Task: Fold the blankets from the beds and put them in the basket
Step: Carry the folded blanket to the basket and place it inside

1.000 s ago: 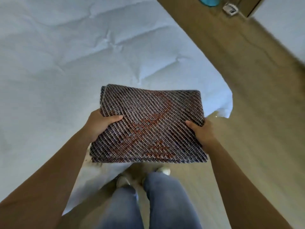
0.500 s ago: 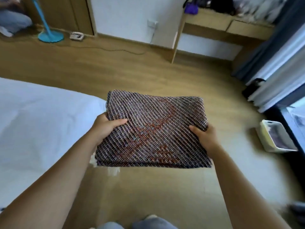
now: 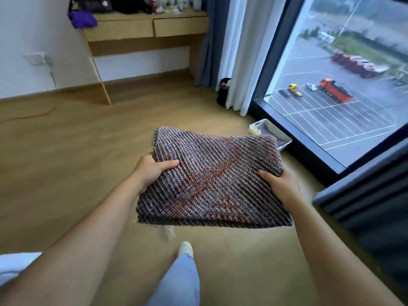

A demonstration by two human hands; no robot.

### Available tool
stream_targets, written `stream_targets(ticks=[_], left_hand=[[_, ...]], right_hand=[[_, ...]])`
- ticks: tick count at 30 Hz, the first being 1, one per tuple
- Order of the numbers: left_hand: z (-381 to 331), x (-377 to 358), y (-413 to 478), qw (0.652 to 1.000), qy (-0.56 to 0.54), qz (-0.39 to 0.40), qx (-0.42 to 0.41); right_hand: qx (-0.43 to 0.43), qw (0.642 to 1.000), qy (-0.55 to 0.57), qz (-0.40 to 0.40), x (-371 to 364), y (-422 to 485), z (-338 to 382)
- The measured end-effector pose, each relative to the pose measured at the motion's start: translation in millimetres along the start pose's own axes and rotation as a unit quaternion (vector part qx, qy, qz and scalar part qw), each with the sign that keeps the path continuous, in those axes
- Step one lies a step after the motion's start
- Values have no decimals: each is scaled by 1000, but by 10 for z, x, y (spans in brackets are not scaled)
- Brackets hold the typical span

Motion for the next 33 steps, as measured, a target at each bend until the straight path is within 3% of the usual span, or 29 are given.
stream_targets(ticks=[8, 15, 33], left_hand=[[-1071, -1048, 1938, 990, 57, 129, 2], [-1526, -2036, 3032, 975, 88, 204, -8], [-2767, -4609, 5930, 955, 152, 253, -37]], right_hand=[[-82, 988, 21, -131, 540, 1384, 96], [-139, 972, 29, -185, 952, 2252, -68], [-200, 942, 79, -259, 2272, 5452, -216]])
Point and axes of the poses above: each hand's wrist, its own y-axis towards the middle knuckle, its own x-axis out of the back of the hand, z = x × y, the point moved 5 cm from there along y, towards the middle knuckle, and after that the axes turned 2 degrees about -x, right-handed, at the moved point
